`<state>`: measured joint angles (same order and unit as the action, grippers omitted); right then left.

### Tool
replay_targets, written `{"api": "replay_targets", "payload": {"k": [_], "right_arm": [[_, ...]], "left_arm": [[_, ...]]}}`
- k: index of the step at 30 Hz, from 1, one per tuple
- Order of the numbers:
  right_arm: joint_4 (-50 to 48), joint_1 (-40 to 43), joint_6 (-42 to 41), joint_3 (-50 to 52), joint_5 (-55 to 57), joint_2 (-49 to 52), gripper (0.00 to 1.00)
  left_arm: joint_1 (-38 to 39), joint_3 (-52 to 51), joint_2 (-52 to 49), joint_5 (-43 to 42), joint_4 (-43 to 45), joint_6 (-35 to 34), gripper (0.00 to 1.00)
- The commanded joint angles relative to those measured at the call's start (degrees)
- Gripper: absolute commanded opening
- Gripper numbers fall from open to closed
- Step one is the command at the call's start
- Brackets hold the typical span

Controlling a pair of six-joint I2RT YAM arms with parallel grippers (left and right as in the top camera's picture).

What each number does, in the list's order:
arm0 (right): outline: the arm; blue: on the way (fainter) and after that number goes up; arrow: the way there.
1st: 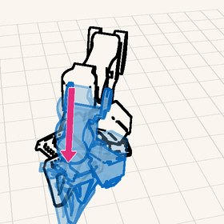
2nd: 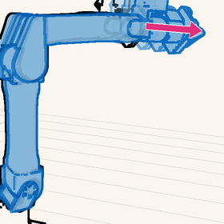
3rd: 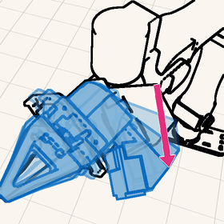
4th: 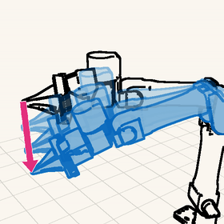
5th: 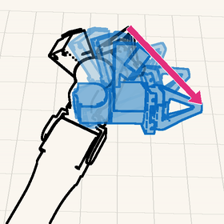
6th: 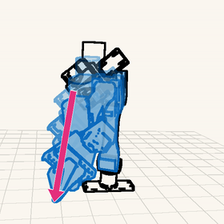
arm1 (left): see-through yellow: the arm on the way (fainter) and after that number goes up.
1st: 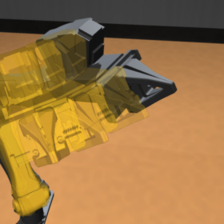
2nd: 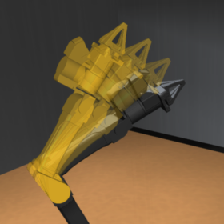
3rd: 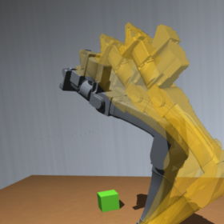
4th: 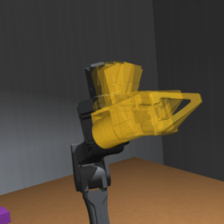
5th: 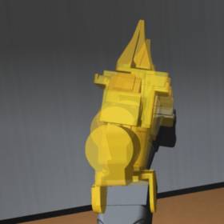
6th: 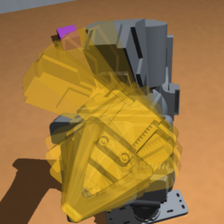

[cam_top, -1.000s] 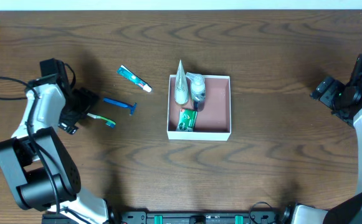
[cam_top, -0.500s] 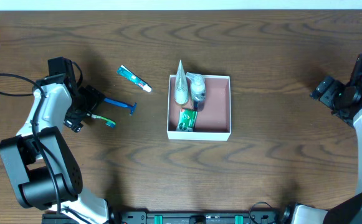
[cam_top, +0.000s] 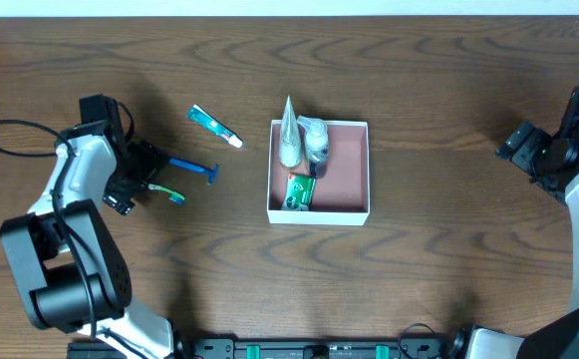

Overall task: Pack container
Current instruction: 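Grasp the green toothbrush by its handle with the left gripper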

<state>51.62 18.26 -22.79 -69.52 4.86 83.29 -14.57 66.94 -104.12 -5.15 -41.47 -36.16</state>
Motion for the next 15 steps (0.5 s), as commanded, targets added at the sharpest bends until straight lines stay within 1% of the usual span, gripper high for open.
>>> {"api": "replay_targets", "payload": {"k": [1, 13, 15], "right_arm": [[0.1, 0.4, 0.1, -0.7, 0.2, -0.3, 0.99], [0.1, 0.4, 0.1, -0.7, 0.2, -0.3, 0.99], [0.1, 0.4, 0.1, -0.7, 0.2, -0.3, 0.99]], "left_arm": [[-0.1, -0.5, -2.9, 0.7, 0.2, -0.2, 0.95], [-0.1, -0.5, -7.5, 0.6, 0.4, -0.1, 0.95], [-0.1, -0.5, -8.0, 0.3, 0.4, -0.1, 0.90]]}}
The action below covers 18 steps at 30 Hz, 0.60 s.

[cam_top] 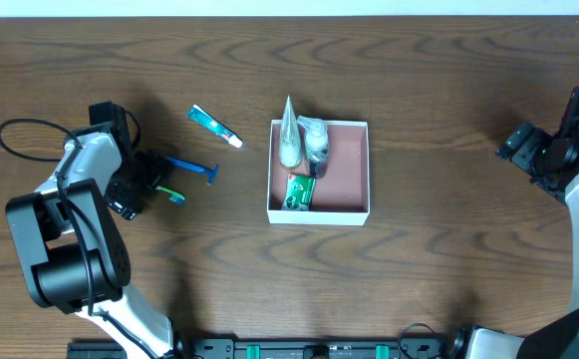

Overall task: Pack container
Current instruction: 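Grasp the green toothbrush by its handle with the left gripper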

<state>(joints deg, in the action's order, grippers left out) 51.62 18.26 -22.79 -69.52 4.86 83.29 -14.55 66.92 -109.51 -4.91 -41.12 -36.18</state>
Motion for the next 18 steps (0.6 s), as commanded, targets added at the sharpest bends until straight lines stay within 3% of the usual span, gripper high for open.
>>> {"api": "replay_targets", "payload": {"k": [1, 7, 9, 16, 18], "right_arm": [[0.1, 0.4, 0.1, -0.7, 0.2, -0.3, 0.99], [0.1, 0.4, 0.1, -0.7, 0.2, -0.3, 0.99], [0.1, 0.4, 0.1, -0.7, 0.2, -0.3, 0.99], [0.1, 0.4, 0.1, -0.7, 0.2, -0.3, 0.99], [0.1, 0.4, 0.1, -0.7, 0.2, -0.3, 0.99]], "left_arm": [[-0.1, -0.4, -2.8, -0.3, 0.0, -0.1, 0.85], [-0.1, -0.4, -3.0, -1.3, -0.6, -0.1, 0.38], [-0.1, -0.4, -3.0, -1.3, -1.2, -0.1, 0.28], [-0.1, -0.4, -3.0, -1.3, -2.8, 0.6, 0.19], [-0.1, -0.4, -3.0, -1.3, -3.0, 1.2, 0.10]]}}
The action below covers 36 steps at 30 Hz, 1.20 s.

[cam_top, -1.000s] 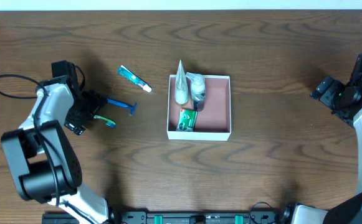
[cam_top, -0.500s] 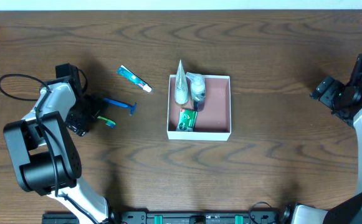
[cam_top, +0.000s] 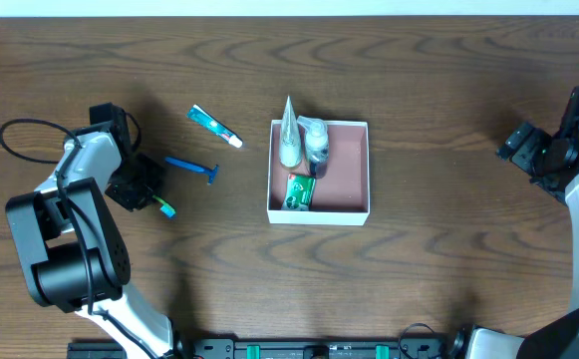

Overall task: Pack container
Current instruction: 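Grasp the green toothbrush by its handle with the left gripper, then lift the toothbrush and carry it over the box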

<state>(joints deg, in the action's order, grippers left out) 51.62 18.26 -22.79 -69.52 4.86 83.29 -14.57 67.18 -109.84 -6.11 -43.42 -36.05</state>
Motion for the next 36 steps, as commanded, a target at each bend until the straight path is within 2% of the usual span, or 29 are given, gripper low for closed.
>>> {"api": "replay_targets", "payload": {"k": [1, 16, 25, 30, 36], "right_arm": [[0.1, 0.4, 0.1, -0.7, 0.2, -0.3, 0.99], [0.1, 0.4, 0.1, -0.7, 0.2, -0.3, 0.99], [0.1, 0.4, 0.1, -0.7, 0.2, -0.3, 0.99], [0.1, 0.4, 0.1, -0.7, 0.2, -0.3, 0.99], [0.1, 0.4, 0.1, -0.7, 0.2, -0.3, 0.99]], "left_arm": [[-0.1, -0.7, -2.7, -0.1, -0.7, 1.9, 0.07], [-0.1, 1.4, -1.2, -1.0, -6.1, 11.0, 0.06], [0.9, 5.5, 11.8, -2.7, -11.0, 15.5, 0.06], [6.6, 5.5, 22.6, -4.5, -10.6, 19.5, 0.06], [18.8, 5.5, 33.9, -4.4, -7.5, 21.9, 0.06]]}}
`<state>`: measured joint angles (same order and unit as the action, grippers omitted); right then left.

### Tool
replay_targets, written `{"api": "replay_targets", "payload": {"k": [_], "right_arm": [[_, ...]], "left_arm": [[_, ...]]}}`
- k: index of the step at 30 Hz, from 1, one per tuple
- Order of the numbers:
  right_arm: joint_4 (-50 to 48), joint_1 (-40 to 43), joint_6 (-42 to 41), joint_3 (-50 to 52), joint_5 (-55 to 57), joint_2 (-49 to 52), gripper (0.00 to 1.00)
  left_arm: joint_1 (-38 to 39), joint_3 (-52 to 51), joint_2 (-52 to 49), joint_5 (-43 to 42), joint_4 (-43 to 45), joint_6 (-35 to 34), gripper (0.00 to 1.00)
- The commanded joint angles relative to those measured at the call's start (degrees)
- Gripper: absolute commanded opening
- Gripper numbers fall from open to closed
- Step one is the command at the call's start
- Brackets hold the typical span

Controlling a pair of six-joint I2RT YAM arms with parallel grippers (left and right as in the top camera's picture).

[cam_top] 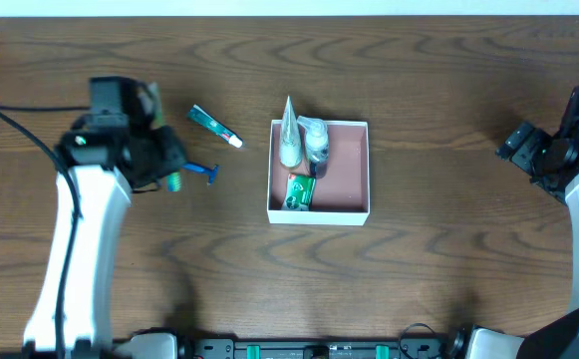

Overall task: Pack container
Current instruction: 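Lift the toothbrush and carry it over the box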

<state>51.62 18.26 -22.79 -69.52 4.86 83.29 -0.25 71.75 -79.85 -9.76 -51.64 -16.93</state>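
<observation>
A white box with a pink floor [349,165] stands mid-table. In its left half are a pale cone-shaped tube [289,135], a small clear bottle [315,140] and a green packet [299,191]. My left gripper [166,168] is raised left of the box, shut on a green and blue toothbrush [175,181] whose head sticks out below the fingers. A blue razor [207,173] lies just right of it, partly hidden by the gripper. A teal toothpaste tube [214,126] lies above the razor. My right gripper [516,142] rests far right; its jaws are unclear.
The left arm's white link [80,239] runs down the left side of the table, with a black cable [10,115] trailing to the left edge. The right arm [578,170] occupies the right edge.
My left arm has risen and moved right; its gripper was low at the table's left with the toothbrush poking out, and now holds it up beside the razor.
My left gripper stood over the toothbrush's handle, left of the razor. It stayed low there, and then the toothbrush was turned and sticking out of the gripper. Now the gripper is up with the toothbrush, nearer the box. The right arm never moved.
</observation>
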Motion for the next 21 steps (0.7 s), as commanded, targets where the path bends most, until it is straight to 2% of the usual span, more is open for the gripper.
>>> {"api": "replay_targets", "payload": {"k": [1, 6, 13, 21], "right_arm": [[0.1, 0.4, 0.1, -0.7, 0.2, -0.3, 0.99], [0.1, 0.4, 0.1, -0.7, 0.2, -0.3, 0.99], [0.1, 0.4, 0.1, -0.7, 0.2, -0.3, 0.99], [0.1, 0.4, 0.1, -0.7, 0.2, -0.3, 0.99]], "left_arm": [[6.4, 0.9, 5.3, -0.7, 1.5, 2.8, 0.06], [15.8, 0.9, 9.7, -0.7, 4.6, 1.6, 0.06], [28.3, 0.9, 10.3, -0.6, 9.7, 0.6, 0.06], [41.6, 0.9, 8.9, 10.5, 16.5, -7.0, 0.06]]}}
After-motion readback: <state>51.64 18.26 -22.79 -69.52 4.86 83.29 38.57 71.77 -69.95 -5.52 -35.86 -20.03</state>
